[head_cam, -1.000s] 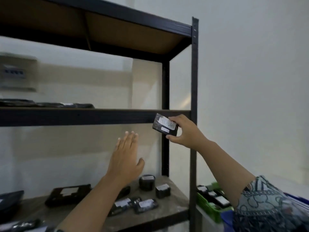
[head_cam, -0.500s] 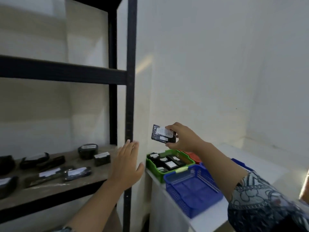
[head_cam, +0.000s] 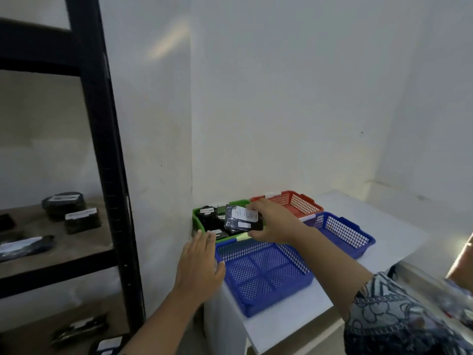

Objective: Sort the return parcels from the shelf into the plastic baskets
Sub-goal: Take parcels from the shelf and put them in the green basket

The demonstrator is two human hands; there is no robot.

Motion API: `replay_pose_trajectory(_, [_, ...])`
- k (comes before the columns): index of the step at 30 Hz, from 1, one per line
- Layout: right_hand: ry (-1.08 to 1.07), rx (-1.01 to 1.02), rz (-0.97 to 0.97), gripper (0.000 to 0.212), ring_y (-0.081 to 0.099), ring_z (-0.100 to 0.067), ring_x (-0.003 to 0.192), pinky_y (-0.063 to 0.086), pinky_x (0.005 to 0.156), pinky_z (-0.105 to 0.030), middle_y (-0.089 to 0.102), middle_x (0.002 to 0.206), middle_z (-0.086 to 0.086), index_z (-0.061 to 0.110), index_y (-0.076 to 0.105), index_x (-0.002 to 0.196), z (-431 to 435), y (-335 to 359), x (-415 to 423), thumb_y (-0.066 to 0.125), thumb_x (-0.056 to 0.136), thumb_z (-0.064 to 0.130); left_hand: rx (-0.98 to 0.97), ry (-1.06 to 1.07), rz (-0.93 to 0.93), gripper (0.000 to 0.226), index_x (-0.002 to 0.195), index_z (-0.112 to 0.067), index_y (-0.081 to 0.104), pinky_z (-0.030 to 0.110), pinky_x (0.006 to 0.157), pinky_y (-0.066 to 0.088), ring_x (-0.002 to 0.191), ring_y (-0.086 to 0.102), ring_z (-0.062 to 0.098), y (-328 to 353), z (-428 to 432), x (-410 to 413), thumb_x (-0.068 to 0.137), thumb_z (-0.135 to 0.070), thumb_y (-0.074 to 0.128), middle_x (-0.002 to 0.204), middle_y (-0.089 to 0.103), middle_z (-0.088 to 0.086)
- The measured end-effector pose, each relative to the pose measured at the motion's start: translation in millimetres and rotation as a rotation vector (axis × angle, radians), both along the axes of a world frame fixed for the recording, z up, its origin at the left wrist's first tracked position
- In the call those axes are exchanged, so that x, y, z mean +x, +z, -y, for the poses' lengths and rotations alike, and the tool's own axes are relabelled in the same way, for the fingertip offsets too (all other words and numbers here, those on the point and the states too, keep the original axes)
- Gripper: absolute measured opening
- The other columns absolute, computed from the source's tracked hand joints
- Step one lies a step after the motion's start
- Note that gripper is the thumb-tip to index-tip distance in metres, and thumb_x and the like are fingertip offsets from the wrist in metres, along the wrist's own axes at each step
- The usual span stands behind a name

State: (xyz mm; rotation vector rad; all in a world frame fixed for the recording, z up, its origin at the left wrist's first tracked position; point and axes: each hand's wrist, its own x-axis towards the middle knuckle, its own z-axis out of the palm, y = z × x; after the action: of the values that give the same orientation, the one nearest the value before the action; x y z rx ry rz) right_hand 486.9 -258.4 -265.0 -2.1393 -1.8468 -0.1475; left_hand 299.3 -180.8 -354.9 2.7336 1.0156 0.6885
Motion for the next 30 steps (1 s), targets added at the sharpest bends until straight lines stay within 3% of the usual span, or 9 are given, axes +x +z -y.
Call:
replay_pose_trajectory(3, [0.002, -0.016, -0.031, 0.067, 0.05, -0.016, 0.11, 0.038, 0.085, -0.02, 0.05, 0.127, -0.002, 0.014, 0.044, 0.137, -16.5, -19.6, 23.5, 0.072, 0.079, 0.033, -0.055, 0.025, -0.027, 0.068, 0.15, -0.017, 0.007, 0.033, 0.117, 0.005, 0.145, 0.001, 0.017, -21.5, -10.7, 21.8, 0.095, -0.04, 0.039, 0.158, 0.008, -0.001])
replay_pose_trajectory(11, [-0.025, -0.123, -0.082, 0.067, 0.051, -0.017, 0.111, 0.046, 0.089, -0.03, 0.052, 0.127, 0.001, 0.019, 0.044, 0.138, -94.0, -70.1, 87.5, 0.07, 0.079, 0.037, -0.204, 0.095, -0.036, 0.068, 0.15, -0.017, 0.013, 0.032, 0.117, 0.012, 0.145, 0.006, 0.017, -82.9, -76.0, 82.5, 0.094, -0.042, 0.042, 0.157, 0.014, -0.001])
replay_pose_trajectory(17, [-0.045, -0.257, -0.134, 0.07, 0.051, -0.02, 0.113, 0.046, 0.091, -0.032, 0.045, 0.132, -0.001, 0.018, 0.043, 0.139, -154.6, -103.4, 135.1, 0.072, 0.078, 0.037, -0.294, 0.149, -0.077, 0.064, 0.146, -0.016, 0.025, 0.034, 0.114, 0.025, 0.14, 0.022, 0.016, -113.7, -126.3, 116.9, 0.091, -0.041, 0.045, 0.151, 0.028, -0.001])
replay_pose_trajectory(23, [0.002, -0.361, -0.119, 0.07, 0.052, -0.02, 0.109, 0.046, 0.085, -0.032, 0.047, 0.129, 0.0, 0.019, 0.043, 0.139, -210.2, -141.1, 175.4, 0.072, 0.078, 0.041, -0.339, 0.209, -0.078, 0.062, 0.146, -0.012, 0.024, 0.032, 0.115, 0.022, 0.14, 0.022, 0.017, -139.5, -157.8, 142.0, 0.094, -0.039, 0.043, 0.152, 0.026, 0.002])
replay_pose_trajectory(30, [0.138, -0.52, -0.111, 0.069, 0.049, -0.021, 0.118, 0.045, 0.093, -0.033, 0.048, 0.134, -0.001, 0.021, 0.045, 0.137, -277.2, -172.1, 216.9, 0.073, 0.077, 0.042, -0.409, 0.348, 0.008, 0.062, 0.148, -0.009, 0.019, 0.027, 0.117, 0.014, 0.142, 0.016, 0.017, -156.6, -183.1, 172.8, 0.096, -0.035, 0.042, 0.154, 0.02, 0.003])
